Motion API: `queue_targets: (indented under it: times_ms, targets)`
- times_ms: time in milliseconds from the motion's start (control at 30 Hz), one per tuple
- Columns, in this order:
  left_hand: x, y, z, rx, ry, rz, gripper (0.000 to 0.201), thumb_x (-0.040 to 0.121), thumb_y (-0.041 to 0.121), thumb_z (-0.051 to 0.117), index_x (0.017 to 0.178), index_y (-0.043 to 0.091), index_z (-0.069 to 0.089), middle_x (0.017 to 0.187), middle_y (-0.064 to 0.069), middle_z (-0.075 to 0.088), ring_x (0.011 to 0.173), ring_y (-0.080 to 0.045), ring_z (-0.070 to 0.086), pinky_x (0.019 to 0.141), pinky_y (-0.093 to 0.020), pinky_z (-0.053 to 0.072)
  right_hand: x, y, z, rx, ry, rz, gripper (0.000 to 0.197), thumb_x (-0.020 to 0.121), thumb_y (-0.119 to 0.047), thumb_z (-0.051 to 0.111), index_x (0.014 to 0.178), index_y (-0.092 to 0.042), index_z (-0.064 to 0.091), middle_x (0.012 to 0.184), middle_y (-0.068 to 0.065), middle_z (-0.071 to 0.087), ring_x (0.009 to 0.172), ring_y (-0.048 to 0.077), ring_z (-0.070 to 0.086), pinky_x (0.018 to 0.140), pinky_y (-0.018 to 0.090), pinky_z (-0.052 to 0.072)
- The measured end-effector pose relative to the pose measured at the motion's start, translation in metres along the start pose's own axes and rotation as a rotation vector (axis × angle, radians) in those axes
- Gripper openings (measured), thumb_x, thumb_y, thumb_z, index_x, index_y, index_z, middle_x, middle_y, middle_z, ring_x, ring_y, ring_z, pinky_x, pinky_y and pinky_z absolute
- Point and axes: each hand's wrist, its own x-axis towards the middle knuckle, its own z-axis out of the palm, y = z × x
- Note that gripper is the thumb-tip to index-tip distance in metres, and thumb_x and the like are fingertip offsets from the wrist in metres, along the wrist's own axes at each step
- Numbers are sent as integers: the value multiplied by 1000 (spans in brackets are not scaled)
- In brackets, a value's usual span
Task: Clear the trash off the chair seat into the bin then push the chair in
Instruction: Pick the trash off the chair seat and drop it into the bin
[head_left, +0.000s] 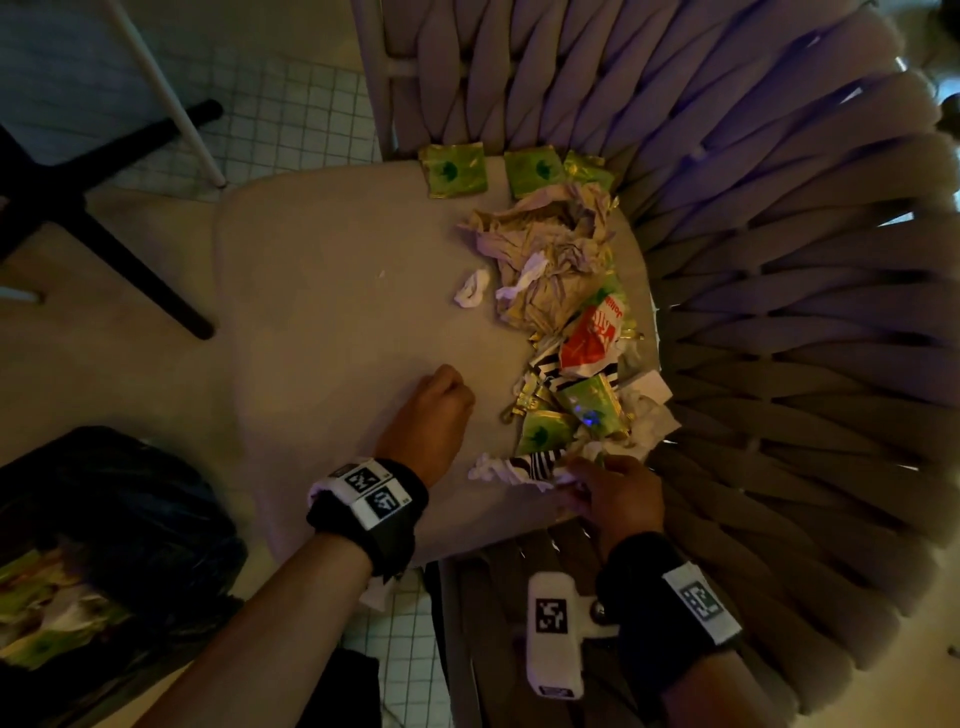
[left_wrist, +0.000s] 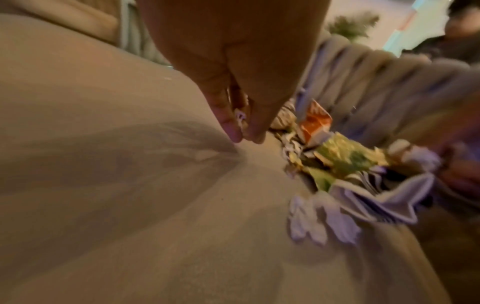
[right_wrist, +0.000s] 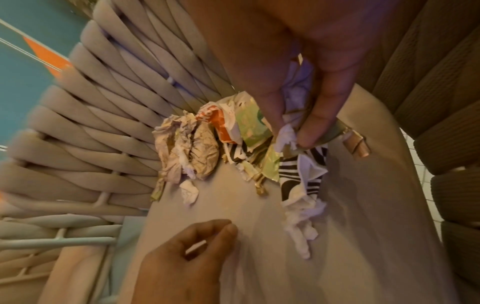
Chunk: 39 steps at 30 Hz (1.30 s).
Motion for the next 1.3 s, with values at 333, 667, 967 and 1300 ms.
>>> queue_targets:
  times_ms: [333,667,967,1300]
  targets:
    - [-122,-84,-67,-361,340,-361,6,81,2,69,86,-1,71,94,-9,56,80,-20,60,72,-2,43,-104,-9,91,121,-379,-134,20,81,-4,69,97,4,61,83,21,69,64,20,68,56,25,58]
    - [-397,-281,-108,-388,450,-984,17,92,10,55,97,-1,67,112,-19,62,102,-34,57,78,-29,35,-238,147,372,-371,-875,-26,19,79,-4,71,92,-3,58,75,12,64,55,14,64,53,26,58]
    - [-456,-416,-100,-500,459,-1105,20,92,24,57,103,9,64,119,-18,58,104,-36,54,85,-43,43,-254,254,539,-555,-896,-53,58,83,-7,69,135,-5,43,112,13,59,108,39,62,92,50,53]
    - [-445,-390,-75,-615,263,-915,59,89,26,62,142,23,37,153,-2,32,139,-27,33,97,-26,30,-241,248,505,-637,-926,54,40,94,-18,54,133,-14,46,127,14,54,88,23,60,69,31,54]
